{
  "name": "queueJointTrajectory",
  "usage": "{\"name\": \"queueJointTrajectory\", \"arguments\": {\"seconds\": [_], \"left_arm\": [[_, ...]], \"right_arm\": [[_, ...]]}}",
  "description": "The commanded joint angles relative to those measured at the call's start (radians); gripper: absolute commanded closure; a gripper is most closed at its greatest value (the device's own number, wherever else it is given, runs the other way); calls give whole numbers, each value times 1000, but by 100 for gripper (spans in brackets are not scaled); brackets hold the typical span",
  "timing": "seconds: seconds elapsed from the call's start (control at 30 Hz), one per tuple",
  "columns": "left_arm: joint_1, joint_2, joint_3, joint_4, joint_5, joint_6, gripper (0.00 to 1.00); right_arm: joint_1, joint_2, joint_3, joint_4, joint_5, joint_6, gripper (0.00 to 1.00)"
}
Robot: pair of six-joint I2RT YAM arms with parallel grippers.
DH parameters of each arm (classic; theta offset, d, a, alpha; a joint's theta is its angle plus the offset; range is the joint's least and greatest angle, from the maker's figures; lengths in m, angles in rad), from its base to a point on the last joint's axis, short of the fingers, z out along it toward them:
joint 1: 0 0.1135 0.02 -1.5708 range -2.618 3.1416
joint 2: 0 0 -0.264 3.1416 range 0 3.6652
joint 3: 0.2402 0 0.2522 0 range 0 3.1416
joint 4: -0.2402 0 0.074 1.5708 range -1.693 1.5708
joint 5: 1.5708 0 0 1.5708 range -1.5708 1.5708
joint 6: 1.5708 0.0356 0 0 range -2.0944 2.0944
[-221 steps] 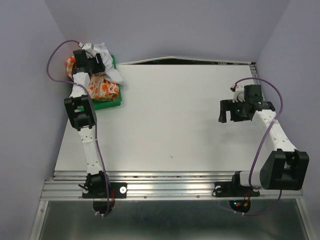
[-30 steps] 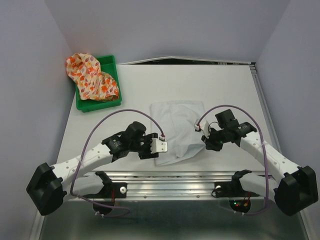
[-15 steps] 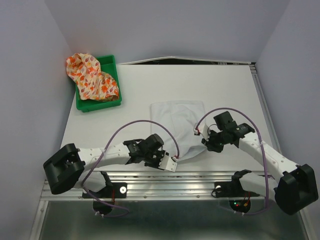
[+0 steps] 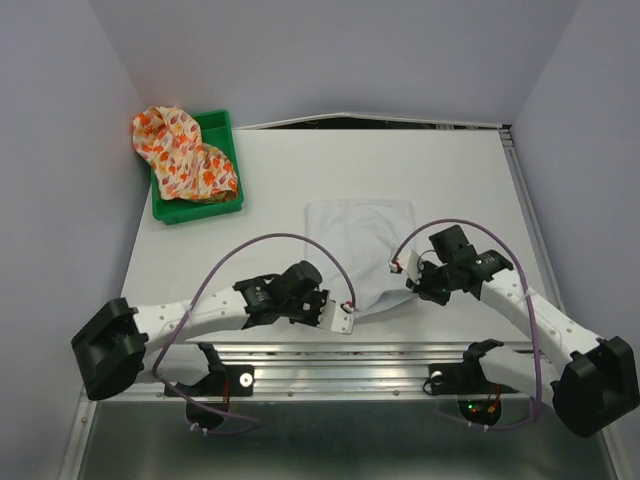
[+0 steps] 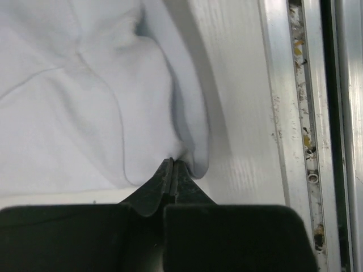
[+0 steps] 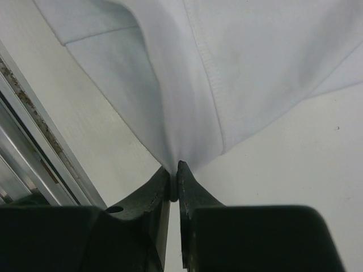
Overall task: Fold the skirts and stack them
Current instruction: Flatten the skirt out
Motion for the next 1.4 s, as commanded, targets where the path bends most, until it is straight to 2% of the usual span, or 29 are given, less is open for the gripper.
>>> {"name": "queueJointTrajectory", "arguments": {"seconds": [0.0,0.1,0.2,0.33,0.4,0.5,0.63,0.9,1.1,1.27,1.37], "left_arm": [[50,-197,-6,40,-56,-87,100],[106,-301,-28,84,-129,-168,100],[143,-354,-55,87,-136,-186,100],[157,-343,-74,57,-159,-204,100],[166,-348,-91,80,-205,-230,100],[209,-362,-112,155,-348,-290,100],[260,-353,-73,199,-458,-374,100],[321,-280,183,250,-491,-457,100],[338,-233,420,259,-532,-428,100],[341,-262,506,227,-546,-407,100],[341,-337,506,201,-514,-400,100]], "right_arm": [[9,-31,-16,5,62,-8,87],[9,-40,-23,8,109,-5,89],[9,-46,-26,10,130,-4,91],[9,-31,-20,14,153,-2,93],[9,-28,-18,14,173,1,96],[9,-32,-21,25,201,30,99],[9,-14,32,48,222,88,99],[-1,162,350,57,299,119,99],[-10,282,737,-1,400,120,99],[-10,313,949,-107,463,102,99],[-10,287,1007,-182,490,84,99]]}}
